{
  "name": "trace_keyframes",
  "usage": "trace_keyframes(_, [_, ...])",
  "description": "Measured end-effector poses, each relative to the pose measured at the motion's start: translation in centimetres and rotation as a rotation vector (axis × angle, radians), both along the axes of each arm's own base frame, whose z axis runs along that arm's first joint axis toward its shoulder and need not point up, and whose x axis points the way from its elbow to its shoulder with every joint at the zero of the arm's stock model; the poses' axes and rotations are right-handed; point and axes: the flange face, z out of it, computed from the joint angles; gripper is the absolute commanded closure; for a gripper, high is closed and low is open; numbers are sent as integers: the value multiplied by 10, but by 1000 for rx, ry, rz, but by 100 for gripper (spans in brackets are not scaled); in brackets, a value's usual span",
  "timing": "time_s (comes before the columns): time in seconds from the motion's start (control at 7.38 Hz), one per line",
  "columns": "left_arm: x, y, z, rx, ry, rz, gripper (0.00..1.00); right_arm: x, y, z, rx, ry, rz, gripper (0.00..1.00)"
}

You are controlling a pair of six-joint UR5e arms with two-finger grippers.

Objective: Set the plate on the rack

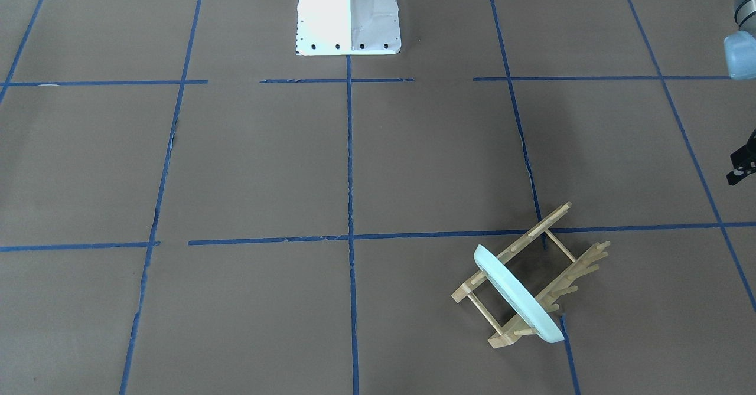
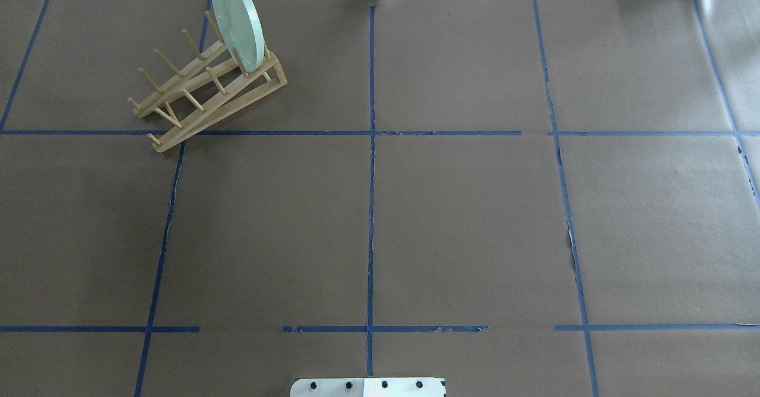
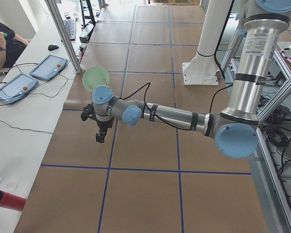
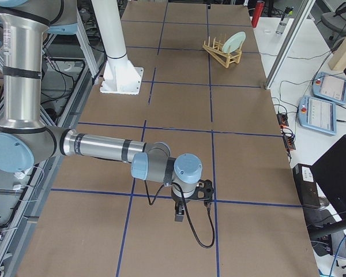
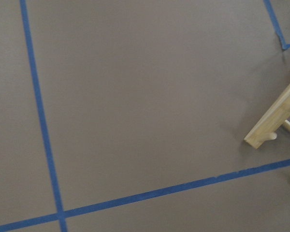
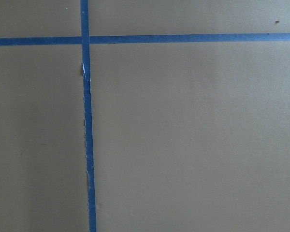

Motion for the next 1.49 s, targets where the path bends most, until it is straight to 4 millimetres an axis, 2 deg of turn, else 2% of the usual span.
trace_keyframes(0.41, [-84,24,34,-79,-28,-35,0,0,0,0,-1,0,1,0])
trace_keyframes(0.54, [-96,32,41,-95,-16,-53,0,0,0,0,0,0,1,0])
trace_keyframes(0.81, [-97,49,53,-126,59,-53,0,0,0,0,0,0,1,0])
trace_keyframes(1.49, [-96,67,69,-152,94,-49,0,0,0,0,0,0,0,0])
